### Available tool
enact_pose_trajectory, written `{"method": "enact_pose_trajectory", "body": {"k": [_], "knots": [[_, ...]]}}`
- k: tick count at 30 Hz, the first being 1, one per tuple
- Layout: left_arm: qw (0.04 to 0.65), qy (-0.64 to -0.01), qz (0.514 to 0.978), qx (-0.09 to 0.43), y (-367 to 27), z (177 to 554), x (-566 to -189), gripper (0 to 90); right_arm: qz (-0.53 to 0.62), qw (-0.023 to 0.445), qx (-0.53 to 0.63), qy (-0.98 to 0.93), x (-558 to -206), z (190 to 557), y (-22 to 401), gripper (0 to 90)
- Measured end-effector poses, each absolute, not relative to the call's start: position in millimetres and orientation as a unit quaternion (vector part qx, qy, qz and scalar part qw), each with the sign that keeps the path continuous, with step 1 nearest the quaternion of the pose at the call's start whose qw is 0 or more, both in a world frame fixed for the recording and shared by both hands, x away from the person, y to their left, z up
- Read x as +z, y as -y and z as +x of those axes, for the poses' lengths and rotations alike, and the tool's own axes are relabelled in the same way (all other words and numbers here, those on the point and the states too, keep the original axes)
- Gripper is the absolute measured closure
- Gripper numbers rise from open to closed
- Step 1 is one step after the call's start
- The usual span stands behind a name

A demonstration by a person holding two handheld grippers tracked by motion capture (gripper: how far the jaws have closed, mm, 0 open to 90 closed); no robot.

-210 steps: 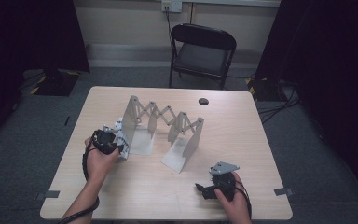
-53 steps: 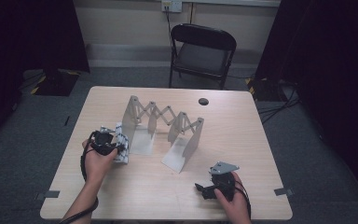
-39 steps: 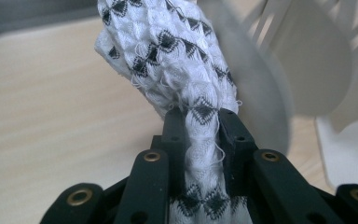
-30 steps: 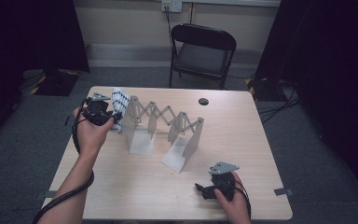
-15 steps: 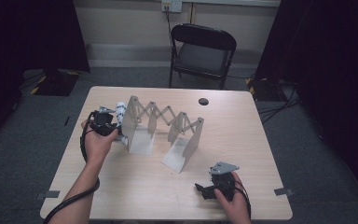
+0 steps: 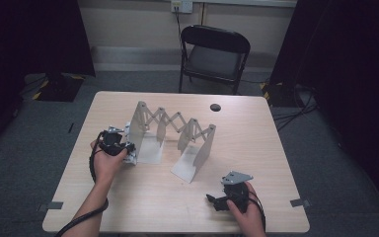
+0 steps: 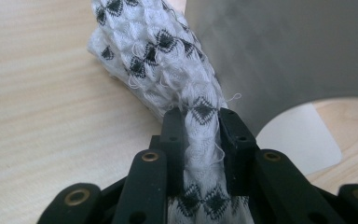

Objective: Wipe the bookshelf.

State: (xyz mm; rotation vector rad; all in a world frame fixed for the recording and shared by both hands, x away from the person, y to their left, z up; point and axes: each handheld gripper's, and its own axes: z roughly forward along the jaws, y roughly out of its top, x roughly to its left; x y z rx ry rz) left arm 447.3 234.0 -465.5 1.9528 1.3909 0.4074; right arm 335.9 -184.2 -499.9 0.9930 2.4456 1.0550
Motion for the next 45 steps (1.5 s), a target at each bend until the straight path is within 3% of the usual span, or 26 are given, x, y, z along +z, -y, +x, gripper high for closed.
{"method": "enact_pose_trajectory", "body": {"k": [29, 45], "knots": [[0.365, -0.536, 0.749, 0.137, -234, 388, -485, 69.6, 0.348, 0.151, 0.367, -0.849, -500, 336, 183, 10.2], [0.368, -0.51, 0.768, 0.123, -216, 358, -485, 66.2, 0.351, 0.152, 0.366, -0.848, -500, 335, 182, 10.2]]}}
